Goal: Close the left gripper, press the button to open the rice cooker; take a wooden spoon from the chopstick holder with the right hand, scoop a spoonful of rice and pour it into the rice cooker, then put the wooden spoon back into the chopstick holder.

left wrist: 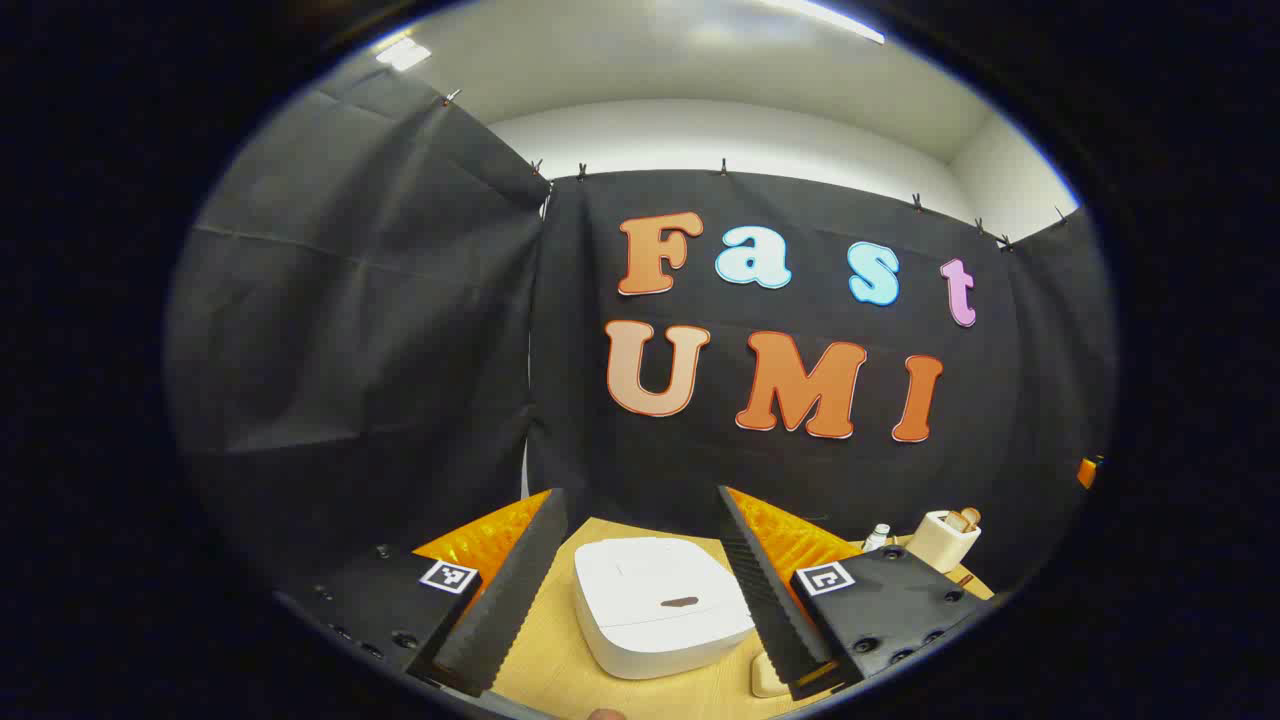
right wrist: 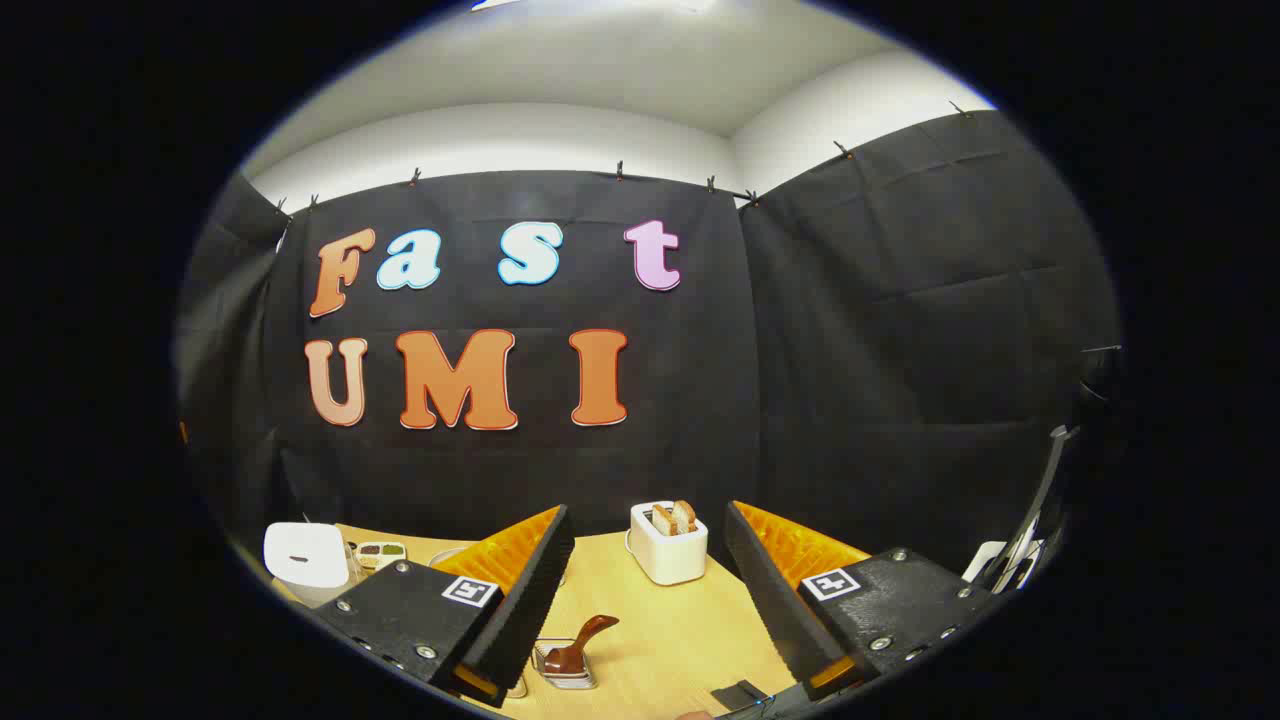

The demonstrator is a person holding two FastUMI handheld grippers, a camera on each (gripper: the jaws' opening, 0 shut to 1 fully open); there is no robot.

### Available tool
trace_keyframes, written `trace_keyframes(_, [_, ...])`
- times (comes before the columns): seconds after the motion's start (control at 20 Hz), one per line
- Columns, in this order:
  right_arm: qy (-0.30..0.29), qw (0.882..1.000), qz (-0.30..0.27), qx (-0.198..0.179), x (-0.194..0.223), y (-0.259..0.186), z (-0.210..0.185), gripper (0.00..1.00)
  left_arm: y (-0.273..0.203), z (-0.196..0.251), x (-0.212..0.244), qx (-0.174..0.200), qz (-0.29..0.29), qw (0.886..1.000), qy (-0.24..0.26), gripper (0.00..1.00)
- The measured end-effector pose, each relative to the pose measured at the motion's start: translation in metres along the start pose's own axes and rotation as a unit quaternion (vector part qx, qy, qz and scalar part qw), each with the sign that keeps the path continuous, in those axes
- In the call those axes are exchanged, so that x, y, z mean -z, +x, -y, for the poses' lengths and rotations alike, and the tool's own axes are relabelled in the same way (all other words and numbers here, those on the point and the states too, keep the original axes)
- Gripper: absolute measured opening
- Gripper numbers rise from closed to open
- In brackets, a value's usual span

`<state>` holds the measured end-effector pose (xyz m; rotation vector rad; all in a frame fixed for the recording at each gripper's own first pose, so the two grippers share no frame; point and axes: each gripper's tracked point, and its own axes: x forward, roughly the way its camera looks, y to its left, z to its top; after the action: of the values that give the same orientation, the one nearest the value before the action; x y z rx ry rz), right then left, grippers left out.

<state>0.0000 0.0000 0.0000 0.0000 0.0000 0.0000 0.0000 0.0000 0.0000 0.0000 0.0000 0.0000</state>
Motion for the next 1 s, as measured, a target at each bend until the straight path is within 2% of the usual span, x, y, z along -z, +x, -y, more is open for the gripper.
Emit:
trace_keyframes(0.3, [-0.007, 1.000, -0.005, 0.009, 0.003, -0.001, 0.009, 0.95, 0.008, -0.003, -0.004, -0.011, 0.005, 1.000, 0.016, 1.00])
trace_keyframes(0.65, [-0.007, 1.000, -0.010, 0.014, 0.008, 0.000, 0.017, 0.95, 0.033, 0.021, -0.022, 0.029, 0.009, 0.999, 0.020, 1.00])
trace_keyframes(1.0, [-0.012, 1.000, -0.011, 0.017, 0.010, 0.003, 0.021, 0.95, 0.037, 0.033, -0.021, 0.049, 0.007, 0.998, 0.029, 1.00])
